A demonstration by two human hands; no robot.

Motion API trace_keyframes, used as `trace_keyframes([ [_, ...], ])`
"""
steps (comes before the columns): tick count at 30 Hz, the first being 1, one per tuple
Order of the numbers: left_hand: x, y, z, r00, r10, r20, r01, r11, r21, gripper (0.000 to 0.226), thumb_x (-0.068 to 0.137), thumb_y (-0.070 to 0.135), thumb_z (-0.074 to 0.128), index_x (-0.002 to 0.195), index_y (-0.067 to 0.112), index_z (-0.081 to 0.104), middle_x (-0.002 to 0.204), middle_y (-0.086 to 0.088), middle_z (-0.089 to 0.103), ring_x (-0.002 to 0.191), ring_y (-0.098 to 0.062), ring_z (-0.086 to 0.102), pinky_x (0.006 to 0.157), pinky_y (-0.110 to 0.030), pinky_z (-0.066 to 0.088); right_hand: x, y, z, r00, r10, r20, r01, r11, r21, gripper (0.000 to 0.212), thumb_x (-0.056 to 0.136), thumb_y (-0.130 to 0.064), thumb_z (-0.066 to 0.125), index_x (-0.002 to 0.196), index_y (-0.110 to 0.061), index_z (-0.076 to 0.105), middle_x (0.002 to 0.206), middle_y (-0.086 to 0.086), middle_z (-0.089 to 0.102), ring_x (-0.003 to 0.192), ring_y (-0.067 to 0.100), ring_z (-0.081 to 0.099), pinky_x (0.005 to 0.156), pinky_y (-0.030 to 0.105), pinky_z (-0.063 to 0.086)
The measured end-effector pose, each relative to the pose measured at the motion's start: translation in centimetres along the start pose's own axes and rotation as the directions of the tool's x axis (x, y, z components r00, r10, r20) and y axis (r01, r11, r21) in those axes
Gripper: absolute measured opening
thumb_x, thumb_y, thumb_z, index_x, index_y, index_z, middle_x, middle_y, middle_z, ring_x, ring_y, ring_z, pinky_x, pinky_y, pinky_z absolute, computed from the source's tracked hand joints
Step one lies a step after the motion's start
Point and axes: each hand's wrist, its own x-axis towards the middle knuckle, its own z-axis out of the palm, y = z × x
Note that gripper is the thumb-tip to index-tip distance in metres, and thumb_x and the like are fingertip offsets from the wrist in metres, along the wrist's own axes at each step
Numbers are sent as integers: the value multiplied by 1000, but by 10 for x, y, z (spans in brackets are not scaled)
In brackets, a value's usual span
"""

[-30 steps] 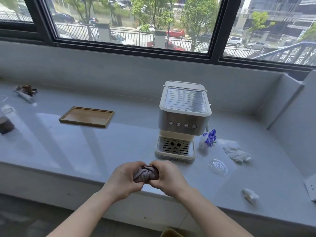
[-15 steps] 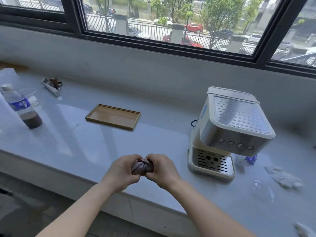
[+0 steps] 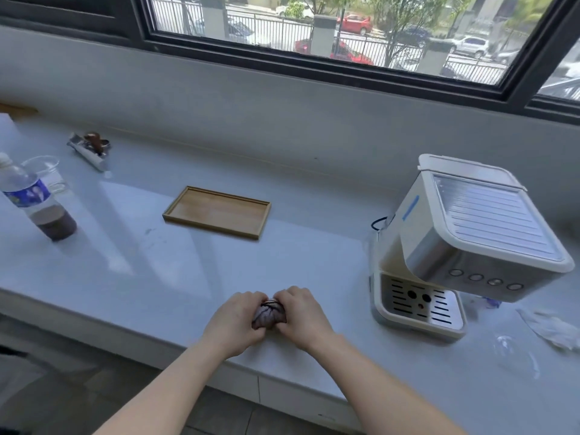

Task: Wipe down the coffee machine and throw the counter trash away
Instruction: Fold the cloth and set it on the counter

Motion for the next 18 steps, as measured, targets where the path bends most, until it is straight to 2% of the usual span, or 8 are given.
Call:
trace_keyframes([
  [4, -2, -8, 9, 999, 44, -1, -44, 996, 84, 52, 73, 36, 59, 123, 25, 53, 112, 4, 58, 102, -20, 52, 88, -36, 46, -2, 5, 8, 999, 12, 33, -12, 1000, -12, 34, 79, -21, 60, 113, -19, 58, 111, 4, 55, 104, 26, 47, 89, 34, 43],
  [8, 1, -8, 11, 998, 58, 22, -61, 982, 181, 57, 73, 38, 57, 127, 23, 51, 118, 4, 56, 107, -23, 50, 90, -36, 44, -1, 4, 11, 999, 26, 40, -25, 1000, -15, 35, 79, -20, 60, 113, -19, 57, 113, 5, 53, 105, 27, 46, 88, 33, 41],
  [13, -1, -7, 15, 999, 44, 20, -48, 970, 240, 64, 73, 40, 55, 133, 21, 48, 130, 5, 53, 119, -23, 44, 97, -36, 42, -2, 1, 14, 996, 61, 59, -61, 998, -8, 38, 79, -20, 60, 116, -20, 56, 117, 3, 52, 107, 27, 45, 89, 38, 45],
  [18, -2, 2, 11, 999, -17, 44, 6, 970, 242, 59, 75, 41, 54, 131, 25, 44, 128, 7, 48, 119, -21, 43, 91, -34, 40, -2, -2, 5, 992, 74, 98, -73, 997, -13, 44, 80, -20, 62, 123, -18, 52, 121, 7, 52, 111, 30, 46, 91, 39, 45],
])
